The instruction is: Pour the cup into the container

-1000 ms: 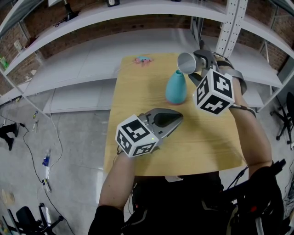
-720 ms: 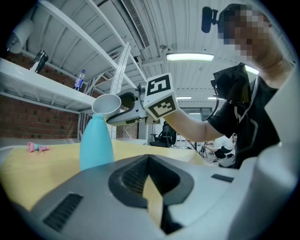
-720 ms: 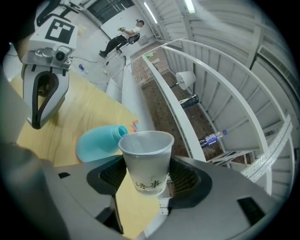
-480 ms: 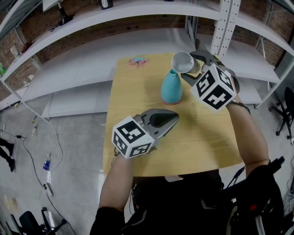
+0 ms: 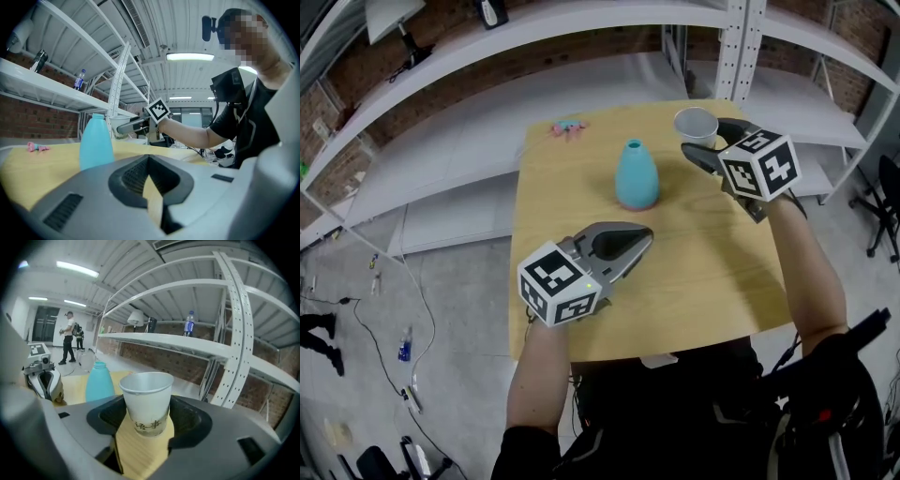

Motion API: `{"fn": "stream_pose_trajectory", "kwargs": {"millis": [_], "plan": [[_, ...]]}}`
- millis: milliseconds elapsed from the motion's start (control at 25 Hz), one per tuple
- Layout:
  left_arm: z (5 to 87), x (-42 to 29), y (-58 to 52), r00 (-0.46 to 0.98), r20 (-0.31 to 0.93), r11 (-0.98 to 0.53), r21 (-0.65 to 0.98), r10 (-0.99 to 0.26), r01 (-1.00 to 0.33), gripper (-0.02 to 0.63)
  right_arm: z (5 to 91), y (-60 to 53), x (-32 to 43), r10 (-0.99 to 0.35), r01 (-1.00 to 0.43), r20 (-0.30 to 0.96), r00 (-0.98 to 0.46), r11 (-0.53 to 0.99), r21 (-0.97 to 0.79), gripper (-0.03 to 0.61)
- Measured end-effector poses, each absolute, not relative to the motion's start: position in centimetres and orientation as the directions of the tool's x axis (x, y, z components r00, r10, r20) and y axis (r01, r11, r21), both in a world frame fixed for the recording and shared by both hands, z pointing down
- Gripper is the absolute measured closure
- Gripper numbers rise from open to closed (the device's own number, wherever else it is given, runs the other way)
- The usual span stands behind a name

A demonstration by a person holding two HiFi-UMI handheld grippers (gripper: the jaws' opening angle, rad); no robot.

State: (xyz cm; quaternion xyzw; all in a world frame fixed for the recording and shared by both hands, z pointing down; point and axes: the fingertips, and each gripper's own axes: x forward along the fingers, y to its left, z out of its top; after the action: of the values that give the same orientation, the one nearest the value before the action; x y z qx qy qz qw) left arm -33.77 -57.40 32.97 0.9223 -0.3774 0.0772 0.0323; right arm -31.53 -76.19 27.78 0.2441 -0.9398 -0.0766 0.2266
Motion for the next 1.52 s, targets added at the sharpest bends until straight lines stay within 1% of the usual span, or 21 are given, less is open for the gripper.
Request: {"fn": "stream_pose_trajectory", "kwargs": {"millis": [240, 480, 760, 1040, 1160, 1280, 1520], "plan": [[33.0, -33.7, -57.4, 0.705, 0.168, -0.715, 0.002, -0.689, -0.699, 0.612, 30.5, -78.4, -28.5, -0.517, -0.515, 0.390, -0.762, 0.849, 0.119, 0.288], [32.9, -33.4, -57.1, 0.721, 0.166, -0.732, -0.001, -0.672, -0.682, 0.612, 33.1, -79.9, -26.3, -0.542, -0.570, 0.410, -0.734, 0.819, 0.064, 0.288], [32.8, -33.4, -57.1, 0.724, 0.161, -0.734, -0.002, -0.671, -0.680, 0.612, 34.4, -80.7, -25.4, -0.547, -0.603, 0.384, -0.744, 0.797, -0.033, 0.288], [32.8, -33.3, -57.1, 0.724, 0.162, -0.734, -0.003, -0.670, -0.679, 0.612, 34.4, -80.4, -25.3, -0.540, -0.590, 0.380, -0.751, 0.808, -0.017, 0.287], [32.8, -33.4, -57.2, 0.724, 0.162, -0.734, -0.003, -0.670, -0.679, 0.612, 33.8, -80.0, -25.0, -0.547, -0.593, 0.367, -0.752, 0.805, -0.015, 0.264], [32.9, -33.6, -57.2, 0.720, 0.165, -0.730, -0.002, -0.674, -0.683, 0.612, 33.3, -79.3, -24.7, -0.547, -0.591, 0.355, -0.758, 0.806, -0.019, 0.262], [32.8, -33.8, -57.4, 0.707, 0.157, -0.716, -0.003, -0.689, -0.698, 0.612, 31.9, -77.6, -22.2, -0.594, -0.630, 0.313, -0.741, 0.776, -0.018, 0.262]]}}
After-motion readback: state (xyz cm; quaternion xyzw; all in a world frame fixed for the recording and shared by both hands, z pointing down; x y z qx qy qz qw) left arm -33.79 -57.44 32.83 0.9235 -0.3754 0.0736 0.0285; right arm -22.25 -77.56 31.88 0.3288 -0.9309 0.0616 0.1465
